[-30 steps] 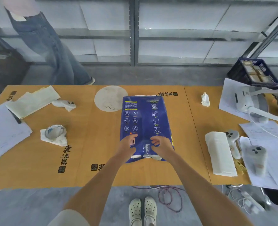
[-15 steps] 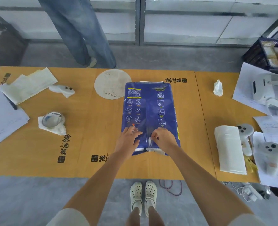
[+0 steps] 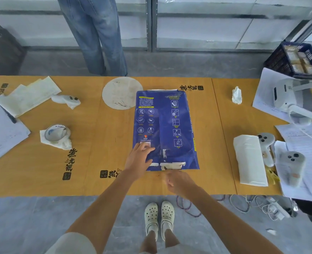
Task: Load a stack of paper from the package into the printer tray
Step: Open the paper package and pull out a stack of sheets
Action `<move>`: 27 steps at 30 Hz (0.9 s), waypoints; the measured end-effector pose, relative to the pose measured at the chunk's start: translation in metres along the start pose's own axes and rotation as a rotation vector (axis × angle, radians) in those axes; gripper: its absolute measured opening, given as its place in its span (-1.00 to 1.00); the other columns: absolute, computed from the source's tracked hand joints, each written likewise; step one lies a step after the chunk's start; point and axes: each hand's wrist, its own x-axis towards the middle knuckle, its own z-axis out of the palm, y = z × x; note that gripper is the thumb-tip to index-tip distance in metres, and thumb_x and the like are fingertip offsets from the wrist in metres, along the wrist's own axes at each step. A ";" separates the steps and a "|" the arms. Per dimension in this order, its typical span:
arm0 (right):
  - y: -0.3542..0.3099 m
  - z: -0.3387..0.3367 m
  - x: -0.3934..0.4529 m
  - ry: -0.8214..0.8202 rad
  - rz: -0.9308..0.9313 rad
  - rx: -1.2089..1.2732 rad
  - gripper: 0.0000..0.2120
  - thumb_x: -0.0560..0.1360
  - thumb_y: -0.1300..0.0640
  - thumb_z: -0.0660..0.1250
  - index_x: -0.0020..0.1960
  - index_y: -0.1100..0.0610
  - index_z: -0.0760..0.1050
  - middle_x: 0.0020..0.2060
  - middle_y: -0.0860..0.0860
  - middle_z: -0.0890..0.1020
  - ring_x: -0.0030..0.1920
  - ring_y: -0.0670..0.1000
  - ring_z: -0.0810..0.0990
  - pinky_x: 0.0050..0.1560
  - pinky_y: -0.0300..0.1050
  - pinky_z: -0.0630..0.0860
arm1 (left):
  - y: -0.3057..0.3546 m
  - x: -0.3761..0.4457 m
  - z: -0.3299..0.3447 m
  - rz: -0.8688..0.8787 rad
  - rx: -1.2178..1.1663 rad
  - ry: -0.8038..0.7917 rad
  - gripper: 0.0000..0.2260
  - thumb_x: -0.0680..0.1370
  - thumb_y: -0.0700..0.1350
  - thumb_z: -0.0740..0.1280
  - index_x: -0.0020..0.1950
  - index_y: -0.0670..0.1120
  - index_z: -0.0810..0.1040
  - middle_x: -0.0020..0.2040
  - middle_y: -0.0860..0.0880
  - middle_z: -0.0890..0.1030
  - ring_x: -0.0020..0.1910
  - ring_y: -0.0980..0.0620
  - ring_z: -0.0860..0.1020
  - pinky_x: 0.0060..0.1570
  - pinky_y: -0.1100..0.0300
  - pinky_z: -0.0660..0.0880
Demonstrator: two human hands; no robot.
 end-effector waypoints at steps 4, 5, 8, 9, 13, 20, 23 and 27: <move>0.006 0.004 -0.006 0.065 -0.020 -0.022 -0.79 0.51 0.24 0.17 -0.09 0.20 0.58 -0.06 0.05 0.64 0.00 0.07 0.60 -0.12 -0.14 0.44 | 0.000 -0.008 0.000 0.009 -0.002 -0.017 -0.57 0.49 -0.06 0.33 0.35 -0.01 0.40 0.25 0.03 0.43 0.27 0.03 0.36 0.23 0.14 0.42; 0.007 0.001 -0.007 0.069 -0.050 -0.055 -0.78 0.52 0.21 0.18 -0.05 0.17 0.60 -0.04 0.05 0.65 0.01 0.07 0.60 -0.12 -0.15 0.42 | 0.000 -0.010 0.000 0.012 -0.001 -0.012 -0.56 0.48 -0.05 0.34 0.36 -0.01 0.40 0.24 0.04 0.43 0.26 0.04 0.36 0.24 0.15 0.41; 0.008 -0.009 -0.012 0.079 -0.103 -0.082 -0.78 0.55 0.13 0.22 0.10 0.09 0.59 0.04 0.03 0.64 0.08 0.05 0.58 -0.01 -0.15 0.43 | 0.003 -0.013 0.000 0.014 0.011 -0.020 -0.51 0.46 0.00 0.36 0.37 0.00 0.37 0.26 0.04 0.41 0.28 0.05 0.34 0.25 0.16 0.36; 0.009 -0.012 -0.014 0.101 -0.092 -0.063 -0.78 0.54 0.12 0.23 0.12 0.08 0.57 0.05 0.03 0.64 0.09 0.04 0.58 0.05 -0.12 0.45 | 0.004 -0.015 0.000 0.018 0.020 -0.024 -0.49 0.45 0.01 0.37 0.37 0.00 0.37 0.26 0.04 0.40 0.29 0.04 0.33 0.26 0.16 0.35; 0.019 -0.021 -0.020 0.380 -0.033 -0.002 -0.77 0.47 0.22 0.29 0.13 0.15 0.47 0.00 0.08 0.63 0.04 0.12 0.58 0.10 -0.04 0.48 | 0.006 -0.020 -0.001 0.016 0.093 -0.052 -0.45 0.44 0.03 0.37 0.40 0.01 0.32 0.31 0.04 0.37 0.33 0.04 0.30 0.32 0.14 0.29; 0.044 -0.030 -0.011 0.395 0.115 -0.094 -0.44 0.40 0.09 0.43 0.34 0.12 0.31 0.27 0.07 0.44 0.30 0.08 0.41 0.24 -0.03 0.42 | 0.008 -0.023 0.003 -0.007 0.174 -0.055 -0.43 0.45 -0.13 0.37 0.41 -0.02 0.25 0.36 0.02 0.33 0.37 0.03 0.28 0.32 0.14 0.30; 0.043 -0.028 -0.010 0.362 0.131 -0.098 -0.44 0.44 0.08 0.41 0.36 0.12 0.27 0.32 0.08 0.39 0.34 0.08 0.36 0.24 -0.03 0.45 | 0.008 -0.026 0.004 -0.023 0.154 -0.037 -0.46 0.46 -0.16 0.35 0.40 -0.04 0.26 0.36 0.01 0.34 0.36 0.02 0.30 0.30 0.14 0.34; 0.048 -0.025 -0.012 0.407 0.139 0.027 -0.55 0.47 0.18 0.32 0.33 0.18 0.31 0.29 0.08 0.46 0.30 0.10 0.42 0.16 -0.02 0.47 | 0.008 -0.031 0.004 -0.065 0.068 0.048 -0.56 0.49 -0.26 0.25 0.36 -0.12 0.28 0.32 -0.06 0.42 0.30 -0.03 0.39 0.21 0.09 0.44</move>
